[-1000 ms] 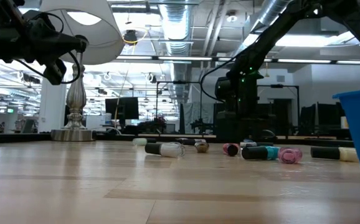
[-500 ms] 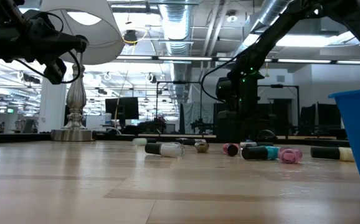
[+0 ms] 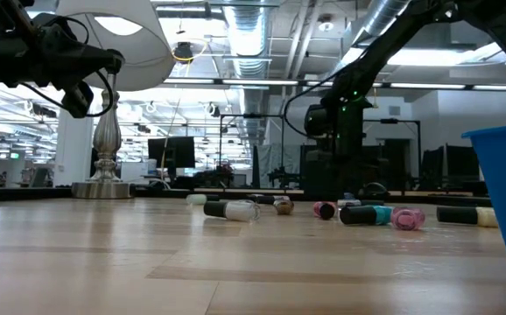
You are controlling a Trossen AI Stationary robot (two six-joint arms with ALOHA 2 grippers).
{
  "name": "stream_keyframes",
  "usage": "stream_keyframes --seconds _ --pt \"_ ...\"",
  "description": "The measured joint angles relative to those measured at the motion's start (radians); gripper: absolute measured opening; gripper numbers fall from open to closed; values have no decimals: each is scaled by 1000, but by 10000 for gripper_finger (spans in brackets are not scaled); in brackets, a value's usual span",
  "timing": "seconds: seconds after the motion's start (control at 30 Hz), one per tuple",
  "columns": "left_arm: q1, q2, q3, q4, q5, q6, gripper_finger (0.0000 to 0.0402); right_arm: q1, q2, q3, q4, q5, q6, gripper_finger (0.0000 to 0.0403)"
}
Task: Pick & Place Nail Polish
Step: Put the blue nail polish into the blue bin
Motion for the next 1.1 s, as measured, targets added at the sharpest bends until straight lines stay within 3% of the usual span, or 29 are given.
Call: stream_keyframes --seconds 0.3,0.7,0.87,1.1 --pt "0 0 0 0 0 0 1 -12 -151 0 -21 -41 -30 108" --pt "0 0 0 2 0 0 1 66 -605 2 -142 -142 -21 109" --pt "0 0 0 6 0 0 1 235 -758 4 -263 -161 50 107" --pt "0 0 0 9 0 0 1 690 -874 4 -318 -100 409 110"
